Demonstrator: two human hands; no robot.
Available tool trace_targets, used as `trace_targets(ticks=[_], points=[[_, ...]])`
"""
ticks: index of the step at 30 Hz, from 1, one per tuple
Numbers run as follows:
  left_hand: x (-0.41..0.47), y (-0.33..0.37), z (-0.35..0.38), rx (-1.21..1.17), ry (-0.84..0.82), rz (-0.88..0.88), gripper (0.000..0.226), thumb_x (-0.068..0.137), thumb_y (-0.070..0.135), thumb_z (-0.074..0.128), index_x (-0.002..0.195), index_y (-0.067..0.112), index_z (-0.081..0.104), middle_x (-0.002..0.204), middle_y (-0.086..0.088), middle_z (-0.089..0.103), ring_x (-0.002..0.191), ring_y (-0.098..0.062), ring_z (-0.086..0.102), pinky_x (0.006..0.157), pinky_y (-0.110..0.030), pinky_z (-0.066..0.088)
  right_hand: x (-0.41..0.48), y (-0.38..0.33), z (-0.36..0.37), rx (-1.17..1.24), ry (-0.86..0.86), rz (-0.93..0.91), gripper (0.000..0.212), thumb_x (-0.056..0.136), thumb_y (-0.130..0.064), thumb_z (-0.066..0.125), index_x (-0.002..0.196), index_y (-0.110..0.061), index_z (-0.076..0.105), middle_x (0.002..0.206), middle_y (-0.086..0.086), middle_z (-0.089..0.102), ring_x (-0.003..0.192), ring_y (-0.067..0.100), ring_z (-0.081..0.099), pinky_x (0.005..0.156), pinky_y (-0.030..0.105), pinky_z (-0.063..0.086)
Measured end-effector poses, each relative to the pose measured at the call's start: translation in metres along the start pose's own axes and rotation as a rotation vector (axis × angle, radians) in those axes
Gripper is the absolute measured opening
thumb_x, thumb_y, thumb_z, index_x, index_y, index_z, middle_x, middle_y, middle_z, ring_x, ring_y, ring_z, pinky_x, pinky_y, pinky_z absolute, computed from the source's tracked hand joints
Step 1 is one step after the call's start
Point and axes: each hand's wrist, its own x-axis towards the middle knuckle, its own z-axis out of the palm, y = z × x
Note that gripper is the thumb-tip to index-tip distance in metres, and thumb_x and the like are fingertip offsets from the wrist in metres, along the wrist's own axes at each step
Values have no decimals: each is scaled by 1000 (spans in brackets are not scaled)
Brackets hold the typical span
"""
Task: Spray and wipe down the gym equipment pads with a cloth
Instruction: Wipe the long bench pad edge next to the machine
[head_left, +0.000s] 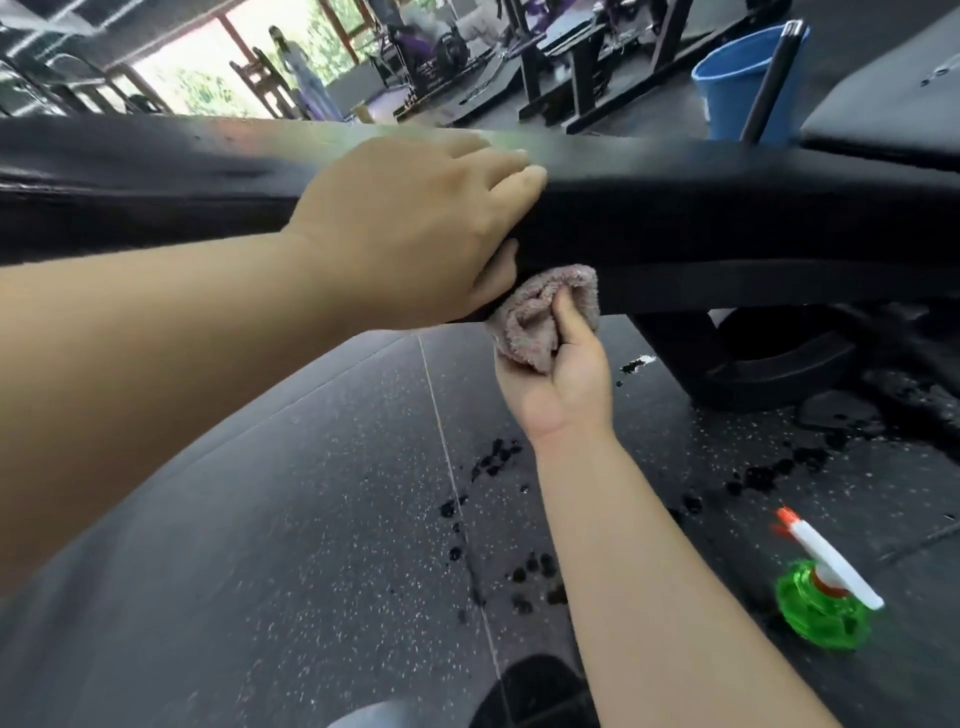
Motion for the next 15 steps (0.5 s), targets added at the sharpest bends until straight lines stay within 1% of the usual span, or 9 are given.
trace_targets(ticks=[1,2,3,4,6,8,10,13,15], points=[[-8,4,1,-87,84,100,37,95,26,42,114,4,65,113,-12,69,100,-35,64,75,-43,52,-2,-4,0,-28,-8,32,31,99,-16,49,78,-12,71,72,3,71,67,11,66,69,26,52],[-21,13,5,-161,146,190,30,94,23,47,106,6,69,108,-10,71,94,-33,65,74,-42,50,-5,-8,1,-44,-28,73,25,96,-15,51,80,-12,70,73,3,69,67,11,64,66,24,53],[-36,25,12,-217,127,203,26,92,23,49,96,10,71,97,-7,71,83,-30,65,67,-39,48,-6,-10,3,-40,-53,115,20,91,-13,52,80,-12,68,76,3,66,70,11,61,66,24,53],[-51,43,17,-287,25,119,25,89,27,49,88,14,70,87,-3,69,72,-28,62,59,-35,45,-7,-13,3,-27,-72,148,20,89,-10,52,77,-12,67,78,3,64,71,12,58,66,23,53],[-64,78,23,-527,-295,-300,35,88,48,42,85,25,68,81,9,66,67,-17,61,55,-29,44,-11,-21,2,-22,-100,199,21,89,-4,49,76,-15,61,82,0,60,72,12,55,71,20,48],[-59,99,34,-832,-448,-823,39,87,65,47,91,32,67,84,18,66,72,0,59,61,-23,44,-11,-29,3,-72,-97,239,11,86,-6,53,84,-16,55,87,2,58,74,14,57,76,24,50],[-45,108,47,-1224,-289,-1243,29,84,57,64,97,32,69,84,18,68,71,4,60,63,-15,42,-9,-37,5,-252,-48,259,6,86,-12,54,87,-12,60,86,7,63,79,20,63,78,32,56],[-23,117,61,-1757,87,-1542,26,84,31,75,106,18,72,90,-1,74,77,-10,64,76,-26,49,-5,-47,1,-459,-14,287,31,97,-18,46,82,-6,70,86,12,69,83,26,68,82,39,53],[-8,125,65,-1948,296,-1681,23,88,15,71,110,11,68,100,-6,74,90,-19,69,81,-29,54,-7,-52,6,-532,4,335,30,92,-19,50,81,-5,74,91,13,71,87,27,68,93,41,49]])
